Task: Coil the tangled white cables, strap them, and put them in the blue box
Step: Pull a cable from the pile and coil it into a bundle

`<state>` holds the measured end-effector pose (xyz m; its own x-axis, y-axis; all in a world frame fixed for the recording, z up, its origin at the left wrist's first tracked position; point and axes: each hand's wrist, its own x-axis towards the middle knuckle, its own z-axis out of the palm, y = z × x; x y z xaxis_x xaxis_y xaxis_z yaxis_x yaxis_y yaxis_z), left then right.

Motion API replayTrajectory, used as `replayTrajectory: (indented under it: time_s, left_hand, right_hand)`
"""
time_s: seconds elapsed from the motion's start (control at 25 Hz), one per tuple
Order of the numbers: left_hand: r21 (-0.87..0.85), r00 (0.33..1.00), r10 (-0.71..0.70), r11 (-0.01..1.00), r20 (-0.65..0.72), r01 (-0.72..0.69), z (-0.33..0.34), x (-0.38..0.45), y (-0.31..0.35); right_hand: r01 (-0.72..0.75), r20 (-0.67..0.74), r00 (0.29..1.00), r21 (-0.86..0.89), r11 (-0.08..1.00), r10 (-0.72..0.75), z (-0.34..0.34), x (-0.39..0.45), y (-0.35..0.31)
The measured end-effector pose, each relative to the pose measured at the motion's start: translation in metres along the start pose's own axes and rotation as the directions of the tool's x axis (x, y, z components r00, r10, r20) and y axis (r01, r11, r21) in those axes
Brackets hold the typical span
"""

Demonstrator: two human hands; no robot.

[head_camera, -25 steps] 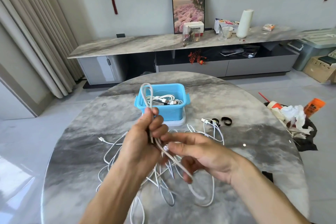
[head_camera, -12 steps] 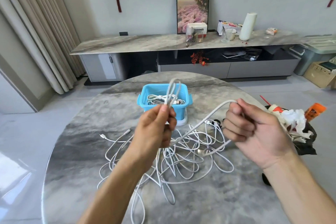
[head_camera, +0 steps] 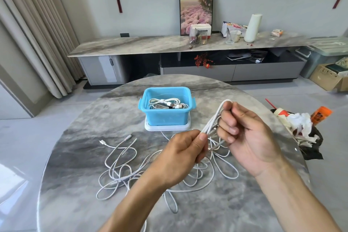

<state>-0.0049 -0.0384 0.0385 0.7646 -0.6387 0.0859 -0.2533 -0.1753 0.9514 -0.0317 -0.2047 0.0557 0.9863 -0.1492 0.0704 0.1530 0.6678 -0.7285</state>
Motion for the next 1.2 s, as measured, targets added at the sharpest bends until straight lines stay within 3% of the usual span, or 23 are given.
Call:
replayTrajectory:
  time_s: [0.08,0.12,0.2,0.24,0.4,0.52,0.76,0.92,1.08,1.2]
  left_hand:
    - [0.229,0.993,0.053,0.973,-0.11,-0.027,-0.003,0.0,-0.007]
    - [0.257,0.987,0.049,0.966,-0.151,-0.009,-0.004,0.0,-0.01]
    - [0.159,0.983,0.012,0.987,-0.184,0.017,-0.007,0.0,-0.015]
    - [0.101,0.981,-0.003,0.995,-0.194,0.023,-0.009,0.0,-0.017]
    - [-0.05,0.979,-0.029,0.999,-0.204,0.019,-0.006,0.001,-0.012]
    - [-0.123,0.984,-0.072,0.991,-0.164,0.052,-0.003,0.0,-0.01]
    - [-0.136,0.987,-0.118,0.985,-0.11,0.103,0.0,0.0,-0.007]
    - [-0.138,0.982,-0.187,0.973,0.004,0.186,-0.001,-0.002,0.0]
    - [-0.145,0.984,-0.175,0.974,0.015,0.176,-0.002,-0.005,-0.001]
    - [-0.172,0.986,-0.163,0.971,0.016,0.163,-0.001,-0.006,-0.002]
  right_hand:
    - [-0.03,-0.061,0.998,-0.087,0.996,0.025,-0.003,0.001,0.003]
    - [-0.013,-0.1,0.995,-0.252,0.968,-0.013,-0.005,0.002,0.006]
    - [0.045,-0.139,0.975,-0.638,0.769,-0.172,-0.006,0.002,0.007]
    - [0.065,-0.125,0.969,-0.701,0.71,-0.212,-0.006,0.002,0.006]
    - [0.02,-0.107,0.99,-0.541,0.841,-0.092,0.002,-0.004,0.008]
    - [0.001,-0.122,0.99,-0.525,0.851,-0.077,0.006,-0.006,0.018]
    - [0.138,-0.098,0.96,-0.65,0.747,-0.263,0.008,-0.005,0.026]
    - [0.183,-0.118,0.929,-0.679,0.711,-0.351,0.005,-0.005,0.03]
    - [0.168,-0.166,0.924,-0.632,0.756,-0.344,0.003,-0.003,0.032]
    - [0.247,-0.082,0.9,-0.713,0.657,-0.427,0.002,-0.003,0.03]
